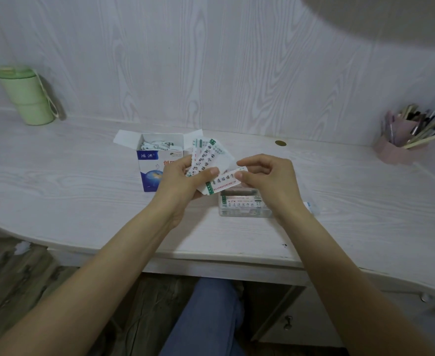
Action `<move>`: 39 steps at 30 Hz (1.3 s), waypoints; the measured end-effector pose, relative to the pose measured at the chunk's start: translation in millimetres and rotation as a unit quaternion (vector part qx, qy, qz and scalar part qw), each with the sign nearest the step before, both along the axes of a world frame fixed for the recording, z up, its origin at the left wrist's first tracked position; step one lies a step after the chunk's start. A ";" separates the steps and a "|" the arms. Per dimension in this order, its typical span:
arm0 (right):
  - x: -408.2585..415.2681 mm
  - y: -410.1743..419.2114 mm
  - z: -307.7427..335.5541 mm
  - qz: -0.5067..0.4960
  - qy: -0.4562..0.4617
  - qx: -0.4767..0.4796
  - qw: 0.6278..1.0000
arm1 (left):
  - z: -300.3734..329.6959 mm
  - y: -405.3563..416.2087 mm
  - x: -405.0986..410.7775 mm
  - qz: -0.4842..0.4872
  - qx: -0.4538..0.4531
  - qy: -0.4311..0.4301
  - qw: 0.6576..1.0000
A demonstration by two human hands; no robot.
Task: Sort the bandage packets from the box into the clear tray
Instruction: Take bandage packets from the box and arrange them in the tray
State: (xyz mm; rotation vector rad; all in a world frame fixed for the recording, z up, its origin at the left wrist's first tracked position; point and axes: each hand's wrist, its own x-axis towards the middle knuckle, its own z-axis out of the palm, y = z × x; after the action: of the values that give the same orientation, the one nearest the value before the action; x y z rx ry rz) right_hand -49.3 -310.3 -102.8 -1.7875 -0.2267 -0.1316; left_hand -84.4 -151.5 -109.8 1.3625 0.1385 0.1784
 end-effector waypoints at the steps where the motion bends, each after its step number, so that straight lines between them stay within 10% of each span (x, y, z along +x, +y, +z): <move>1: 2.5 -2.4 0.0 -0.007 0.000 0.003 1.000 | 0.6 2.2 0.9 0.012 -0.010 -0.002 1.000; 7: 25.3 -16.6 -4.7 -0.071 0.020 0.047 0.996 | 3.7 13.4 5.6 0.027 -0.042 -0.015 0.999; 15: 38.3 -7.8 -16.7 -0.073 -0.023 -0.259 0.963 | 2.8 12.2 11.8 0.012 -0.030 -0.020 0.999; 24: 43.3 -3.4 -9.3 -0.047 0.001 -0.394 0.918 | 5.5 9.9 14.3 0.025 -0.035 -0.025 0.999; 29: 30.3 5.0 8.2 0.059 -0.005 -0.095 0.994 | 6.3 6.0 13.4 -0.014 -0.042 -0.006 0.999; 39: 34.2 1.4 15.4 0.046 0.107 0.160 0.980 | 8.8 3.3 13.2 0.006 -0.064 -0.015 0.998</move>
State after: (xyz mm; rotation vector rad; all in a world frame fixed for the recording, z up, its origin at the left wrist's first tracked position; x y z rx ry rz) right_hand -15.1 -308.9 -87.4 -1.4556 -0.1242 0.0873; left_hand -71.3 -148.2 -101.0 1.2319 0.1313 0.1965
